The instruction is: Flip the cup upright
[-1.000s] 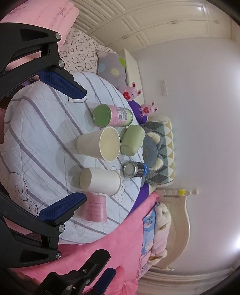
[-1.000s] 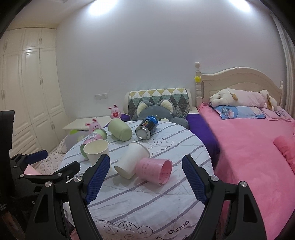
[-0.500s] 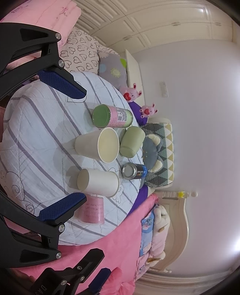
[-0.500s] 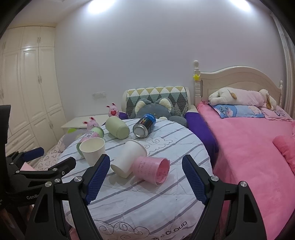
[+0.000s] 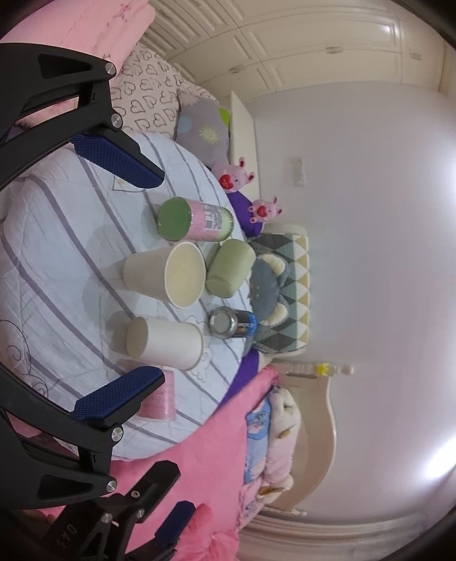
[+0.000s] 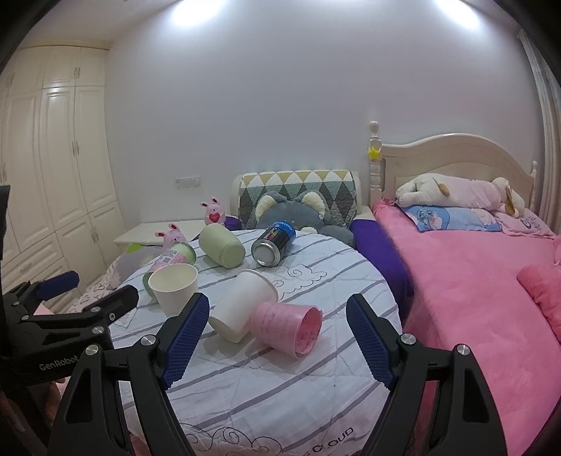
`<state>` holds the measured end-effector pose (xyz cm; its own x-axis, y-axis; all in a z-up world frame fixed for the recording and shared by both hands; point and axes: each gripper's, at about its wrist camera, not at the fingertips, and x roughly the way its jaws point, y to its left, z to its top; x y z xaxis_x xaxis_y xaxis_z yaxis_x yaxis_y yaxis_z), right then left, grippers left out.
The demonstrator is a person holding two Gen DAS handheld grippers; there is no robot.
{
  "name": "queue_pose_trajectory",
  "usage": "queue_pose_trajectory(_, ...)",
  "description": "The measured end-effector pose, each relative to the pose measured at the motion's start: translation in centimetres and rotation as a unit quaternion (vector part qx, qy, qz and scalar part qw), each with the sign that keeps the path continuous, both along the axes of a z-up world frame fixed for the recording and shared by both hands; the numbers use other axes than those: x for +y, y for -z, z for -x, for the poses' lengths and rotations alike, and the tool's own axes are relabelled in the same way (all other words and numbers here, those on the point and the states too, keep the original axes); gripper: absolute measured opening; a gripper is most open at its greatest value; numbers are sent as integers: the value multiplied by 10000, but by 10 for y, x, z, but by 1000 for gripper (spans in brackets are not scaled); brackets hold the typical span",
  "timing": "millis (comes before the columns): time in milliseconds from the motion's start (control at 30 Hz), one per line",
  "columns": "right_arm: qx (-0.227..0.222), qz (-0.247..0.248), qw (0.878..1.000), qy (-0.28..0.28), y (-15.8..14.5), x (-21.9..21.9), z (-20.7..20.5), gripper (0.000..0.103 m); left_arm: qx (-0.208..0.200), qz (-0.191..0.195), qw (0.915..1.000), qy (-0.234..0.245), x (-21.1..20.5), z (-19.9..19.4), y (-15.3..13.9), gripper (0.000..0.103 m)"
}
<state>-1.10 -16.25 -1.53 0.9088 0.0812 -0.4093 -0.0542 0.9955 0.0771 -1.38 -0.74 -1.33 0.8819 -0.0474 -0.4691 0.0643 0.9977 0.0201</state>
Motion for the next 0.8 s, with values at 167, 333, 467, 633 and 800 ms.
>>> queue_pose_trajectory(167,-198,115,9997,28,-3,3,3,82,-42,41,10000,39,0,0,-1,103)
queue_pose_trajectory(333,-202,165,9997,35,-3,6,1,82,-30,33,10000,45,0,-1,0,103)
queue_pose_trajectory(467,-185,171,9997,45,-3,6,-2,82,-8,43,10000,63,-1,-1,-1,103)
queue_pose_trajectory(633,-194,187,9996,64,-3,6,-3,82,1,81,9999,87,0,-3,-1,103)
queue_pose_trajectory(800,-219,259,9994,80,-5,11,-3,82,24,97,9999,113,2,-4,-2,103)
